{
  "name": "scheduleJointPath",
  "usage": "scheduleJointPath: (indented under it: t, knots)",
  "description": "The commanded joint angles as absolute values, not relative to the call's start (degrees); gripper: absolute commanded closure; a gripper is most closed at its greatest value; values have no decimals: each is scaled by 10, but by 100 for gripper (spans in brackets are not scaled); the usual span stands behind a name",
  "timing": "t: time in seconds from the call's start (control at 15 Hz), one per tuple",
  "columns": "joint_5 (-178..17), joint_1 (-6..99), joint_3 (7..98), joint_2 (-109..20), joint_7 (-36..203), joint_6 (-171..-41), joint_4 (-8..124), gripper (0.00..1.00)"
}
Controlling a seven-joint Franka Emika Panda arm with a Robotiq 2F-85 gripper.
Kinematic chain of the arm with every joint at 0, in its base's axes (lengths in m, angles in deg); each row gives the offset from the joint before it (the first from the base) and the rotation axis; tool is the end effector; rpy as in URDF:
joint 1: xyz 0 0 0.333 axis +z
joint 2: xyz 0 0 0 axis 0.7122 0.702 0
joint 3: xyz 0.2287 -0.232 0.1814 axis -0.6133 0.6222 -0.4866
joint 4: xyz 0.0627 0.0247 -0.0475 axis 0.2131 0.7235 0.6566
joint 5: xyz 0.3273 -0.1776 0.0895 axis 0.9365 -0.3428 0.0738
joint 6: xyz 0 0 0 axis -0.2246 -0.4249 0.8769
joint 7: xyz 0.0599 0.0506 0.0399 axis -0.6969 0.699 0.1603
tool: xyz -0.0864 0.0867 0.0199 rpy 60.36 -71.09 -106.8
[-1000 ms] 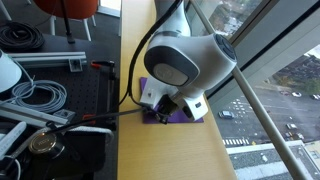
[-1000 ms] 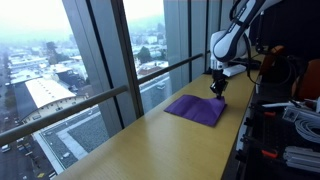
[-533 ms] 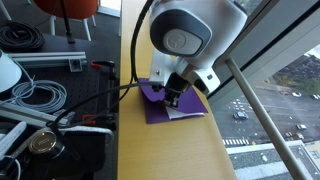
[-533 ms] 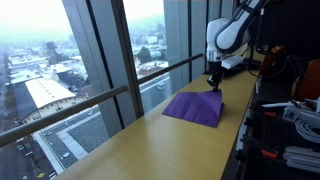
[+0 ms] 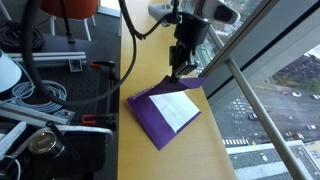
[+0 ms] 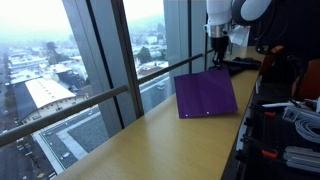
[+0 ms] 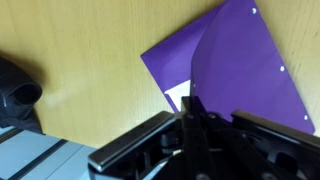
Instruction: Open the purple file holder
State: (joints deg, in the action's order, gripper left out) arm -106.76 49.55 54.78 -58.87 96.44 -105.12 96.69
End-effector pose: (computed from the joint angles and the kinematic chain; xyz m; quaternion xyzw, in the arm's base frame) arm 0.5146 -0.0315 0.3856 0.9823 0.0119 0.0259 0.1852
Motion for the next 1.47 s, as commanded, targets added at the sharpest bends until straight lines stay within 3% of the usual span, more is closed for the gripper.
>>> scheduleJointPath:
  t: [0.0,0.6,1.4]
  knots:
    - [-1151,491,511,-639,1014,-1039,980,100]
    - [-1391,490,455,-634,1180,-1054,1002,100]
    - [-1444,537,406,-616,1270,-1050,1042,100]
